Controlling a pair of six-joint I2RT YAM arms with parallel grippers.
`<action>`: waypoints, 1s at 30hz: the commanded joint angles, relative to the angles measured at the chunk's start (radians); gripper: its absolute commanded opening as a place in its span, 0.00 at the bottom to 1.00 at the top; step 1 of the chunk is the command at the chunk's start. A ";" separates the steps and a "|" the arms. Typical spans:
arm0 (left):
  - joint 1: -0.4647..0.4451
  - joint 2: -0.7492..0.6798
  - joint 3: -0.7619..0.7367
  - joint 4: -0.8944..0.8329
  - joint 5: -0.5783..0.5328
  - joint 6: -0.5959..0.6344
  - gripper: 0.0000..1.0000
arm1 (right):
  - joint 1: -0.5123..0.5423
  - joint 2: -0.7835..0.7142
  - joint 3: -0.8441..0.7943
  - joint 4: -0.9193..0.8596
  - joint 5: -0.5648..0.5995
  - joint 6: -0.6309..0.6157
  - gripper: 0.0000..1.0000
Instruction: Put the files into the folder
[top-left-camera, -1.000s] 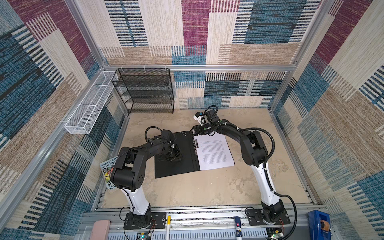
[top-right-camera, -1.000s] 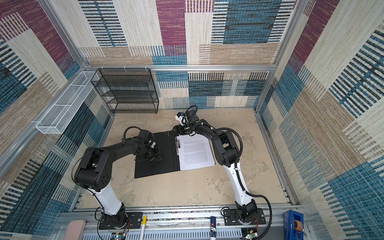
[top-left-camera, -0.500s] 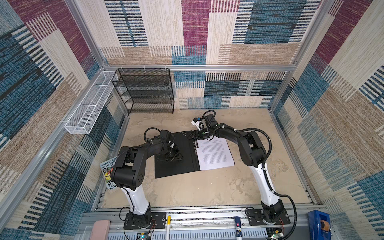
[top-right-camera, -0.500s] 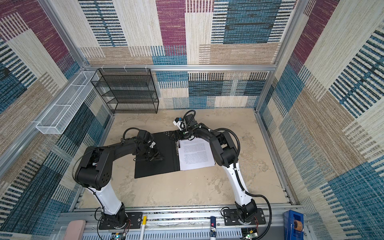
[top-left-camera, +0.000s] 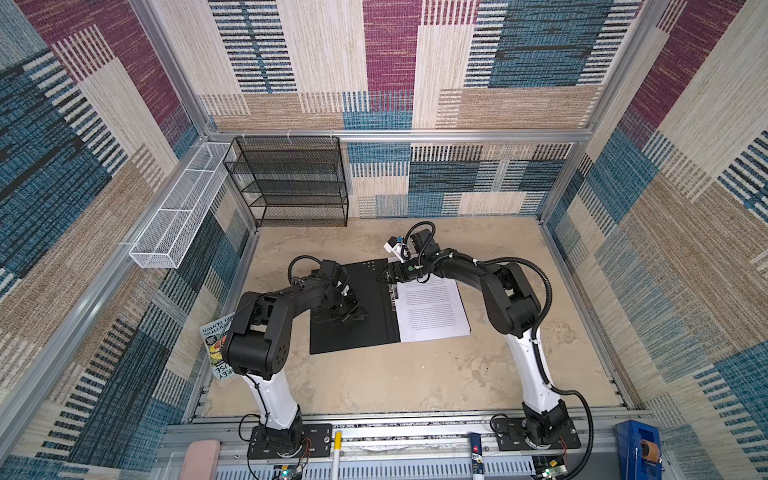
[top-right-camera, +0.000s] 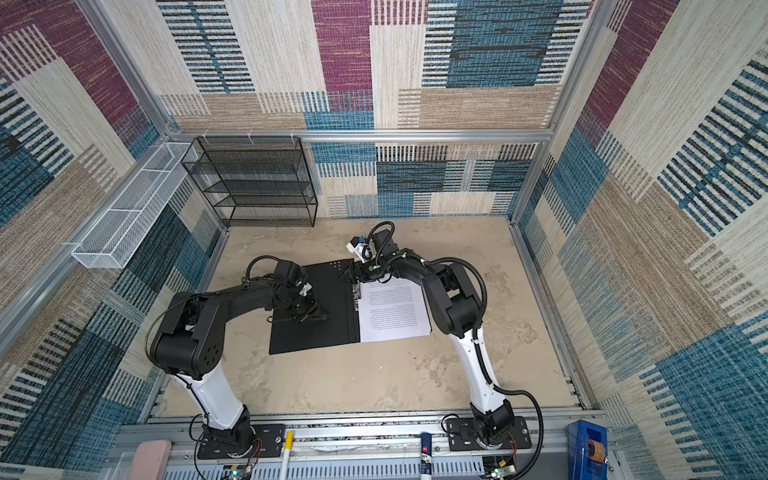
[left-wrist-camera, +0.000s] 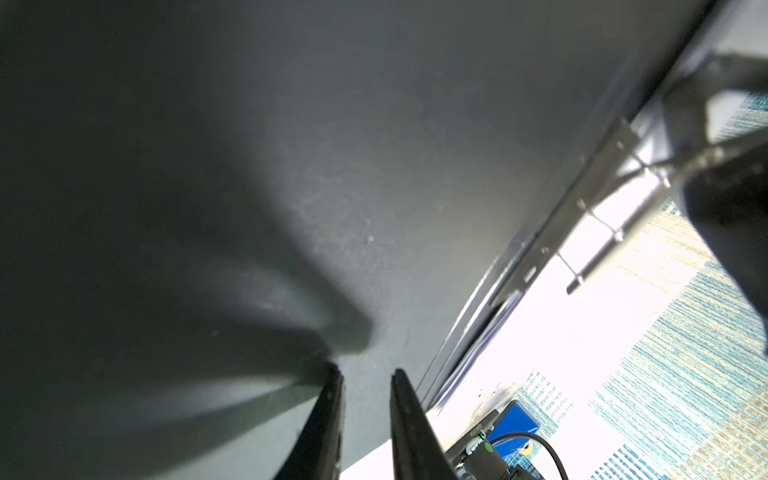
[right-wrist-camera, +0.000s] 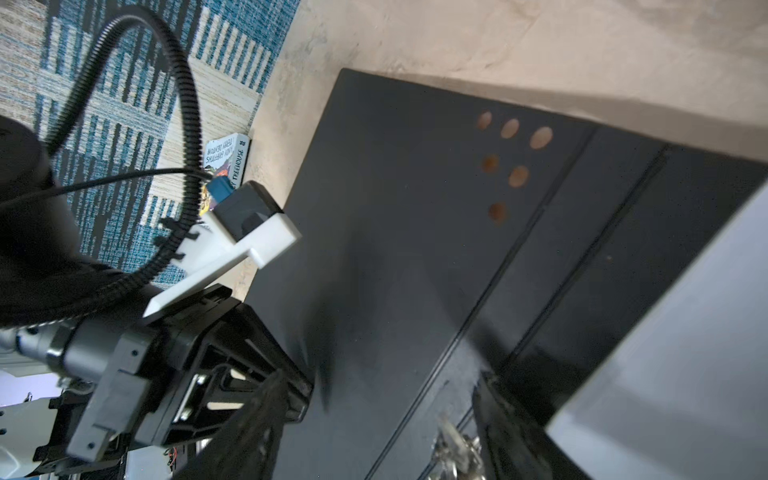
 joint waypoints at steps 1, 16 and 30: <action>0.002 0.020 -0.009 -0.060 -0.139 0.019 0.24 | 0.017 -0.086 -0.061 0.052 -0.056 -0.008 0.73; 0.001 -0.023 -0.064 -0.017 -0.121 0.001 0.26 | 0.035 -0.139 -0.246 0.132 0.063 0.039 0.78; 0.027 -0.033 -0.119 0.040 -0.122 -0.079 0.25 | 0.040 -0.146 -0.216 0.092 0.068 0.030 0.78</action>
